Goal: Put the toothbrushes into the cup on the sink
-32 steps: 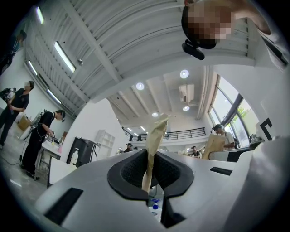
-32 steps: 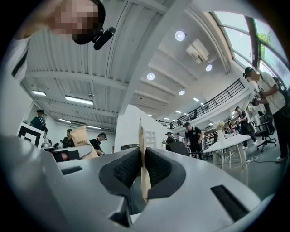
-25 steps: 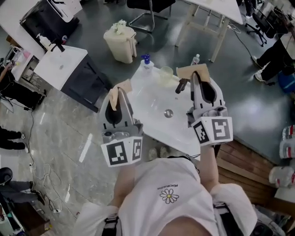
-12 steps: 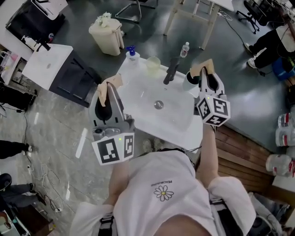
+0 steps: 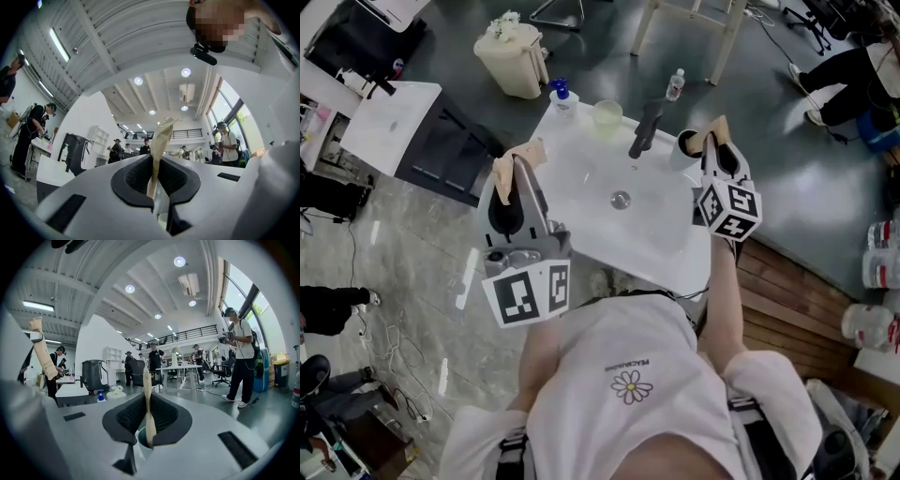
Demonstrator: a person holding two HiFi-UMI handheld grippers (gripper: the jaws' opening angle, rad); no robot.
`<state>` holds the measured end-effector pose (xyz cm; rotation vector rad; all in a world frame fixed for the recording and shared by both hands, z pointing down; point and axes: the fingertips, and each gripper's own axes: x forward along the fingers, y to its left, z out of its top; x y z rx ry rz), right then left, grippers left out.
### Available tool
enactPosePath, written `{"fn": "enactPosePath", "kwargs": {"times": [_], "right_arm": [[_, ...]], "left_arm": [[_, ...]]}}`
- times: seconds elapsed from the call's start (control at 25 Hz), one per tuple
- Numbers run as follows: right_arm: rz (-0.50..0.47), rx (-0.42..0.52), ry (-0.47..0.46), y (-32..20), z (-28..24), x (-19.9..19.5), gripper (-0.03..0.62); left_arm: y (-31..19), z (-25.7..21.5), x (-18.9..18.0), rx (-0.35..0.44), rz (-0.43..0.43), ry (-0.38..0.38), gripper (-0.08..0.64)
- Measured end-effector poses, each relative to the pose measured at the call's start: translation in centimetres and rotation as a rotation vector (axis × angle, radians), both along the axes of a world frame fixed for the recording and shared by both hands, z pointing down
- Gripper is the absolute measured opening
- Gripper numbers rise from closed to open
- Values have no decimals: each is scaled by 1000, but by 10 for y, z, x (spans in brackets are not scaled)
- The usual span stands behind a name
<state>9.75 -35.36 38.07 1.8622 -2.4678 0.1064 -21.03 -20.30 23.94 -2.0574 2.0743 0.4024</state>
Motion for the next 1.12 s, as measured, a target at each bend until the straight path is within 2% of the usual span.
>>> {"fn": "enactPosePath", "kwargs": {"times": [0.36,0.72,0.84,0.92,1.12], "right_arm": [[15,-72,6,-9,27,4,31],[15,-87,4,-13,32,7,35],[28,-46,-5,-12,16,9,94],[32,10,-16,-8,-6,10,94],[28,229,-62,27,-87,5,94]], "left_arm": [[-8,9,2,-24,11,-4,34],[-9,14,2,-37,11,-4,34],[-8,11,2,-34,14,-8,34],[-8,10,3,-31,15,-8,34],[-9,8,6,-30,25,-10,34]]}}
